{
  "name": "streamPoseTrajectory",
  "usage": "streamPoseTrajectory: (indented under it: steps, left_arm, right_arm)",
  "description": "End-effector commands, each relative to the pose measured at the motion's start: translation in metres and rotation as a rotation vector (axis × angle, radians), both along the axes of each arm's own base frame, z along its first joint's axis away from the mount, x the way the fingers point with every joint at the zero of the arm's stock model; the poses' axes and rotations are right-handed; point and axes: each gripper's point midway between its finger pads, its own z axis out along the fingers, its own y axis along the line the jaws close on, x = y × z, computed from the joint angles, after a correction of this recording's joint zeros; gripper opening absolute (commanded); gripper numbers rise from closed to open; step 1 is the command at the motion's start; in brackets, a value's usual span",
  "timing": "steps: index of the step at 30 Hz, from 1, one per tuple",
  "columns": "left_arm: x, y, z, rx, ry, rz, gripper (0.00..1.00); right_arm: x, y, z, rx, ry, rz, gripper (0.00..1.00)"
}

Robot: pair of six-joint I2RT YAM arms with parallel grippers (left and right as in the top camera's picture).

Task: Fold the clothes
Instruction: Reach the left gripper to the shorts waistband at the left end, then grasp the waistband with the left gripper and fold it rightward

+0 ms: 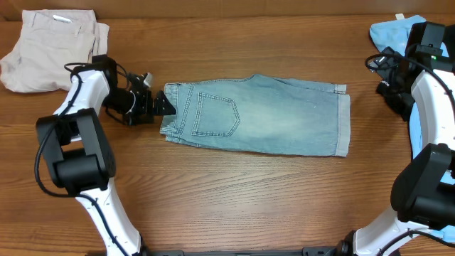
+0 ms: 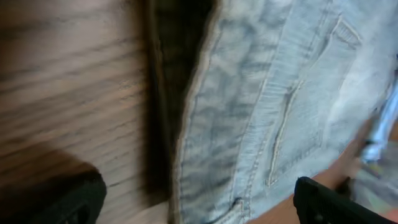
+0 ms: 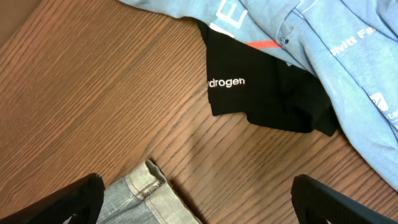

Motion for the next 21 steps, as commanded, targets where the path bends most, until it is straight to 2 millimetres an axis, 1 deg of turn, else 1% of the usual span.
streamPoseTrajectory:
  steps: [1,6,7,8,10,11,12,13,14,15,16,17,19,21]
  left_arm:
    - [0.0,-0.014,-0.011,-0.058,0.009,-0.046,1.0]
    - [-0.012,-0.03,-0.033,-0.07,0.084,-0.08,1.0]
    - [-0.014,-0.033,-0.035,-0.071,0.095,-0.087,0.97]
    - [-0.015,-0.035,-0.037,-0.071,0.105,-0.093,0.92]
    - [-0.017,-0.038,-0.038,-0.064,0.11,-0.105,0.73]
    - [-0.018,-0.038,-0.04,-0.051,0.113,-0.108,0.66]
    - [-0.018,-0.036,-0.041,-0.029,0.122,-0.105,0.52]
    - [-0.019,-0.031,-0.044,0.004,0.141,-0.092,0.4]
    - [-0.02,-0.025,-0.049,0.053,0.171,-0.068,0.31]
    - [-0.021,-0.018,-0.052,0.1,0.197,-0.045,0.18]
    - [-0.022,-0.008,-0.055,0.154,0.225,-0.016,0.09]
    - [-0.023,-0.002,-0.057,0.187,0.24,0.0,0.04]
    - [-0.022,0.012,-0.056,0.256,0.271,0.039,0.04]
    - [-0.018,0.024,-0.05,0.298,0.282,0.07,0.04]
  right_arm:
    - [0.006,-0.001,0.011,-0.008,-0.031,-0.004,1.0]
    - [0.006,-0.001,0.011,-0.008,-0.031,-0.004,1.0]
    - [0.006,-0.001,0.011,-0.008,-0.031,-0.004,1.0]
    - [0.006,-0.001,0.011,-0.008,-0.031,-0.004,1.0]
    - [0.006,-0.001,0.011,-0.008,-0.031,-0.004,1.0]
    - [0.006,-0.001,0.011,-0.008,-0.031,-0.004,1.0]
    - [0.006,-0.001,0.011,-0.008,-0.031,-0.004,1.0]
    - [0.006,-0.001,0.011,-0.008,-0.031,-0.004,1.0]
    - [0.006,-0.001,0.011,-0.008,-0.031,-0.004,1.0]
    - [0.006,-0.001,0.011,-0.008,-0.031,-0.004,1.0]
    - [0.006,-0.001,0.011,-0.008,-0.031,-0.004,1.0]
    - [0.006,-0.001,0.011,-0.008,-0.031,-0.004,1.0]
    - [0.006,-0.001,0.011,-0.008,-0.031,-0.004,1.0]
    - [0.006,-0.001,0.011,-0.008,-0.031,-0.004,1.0]
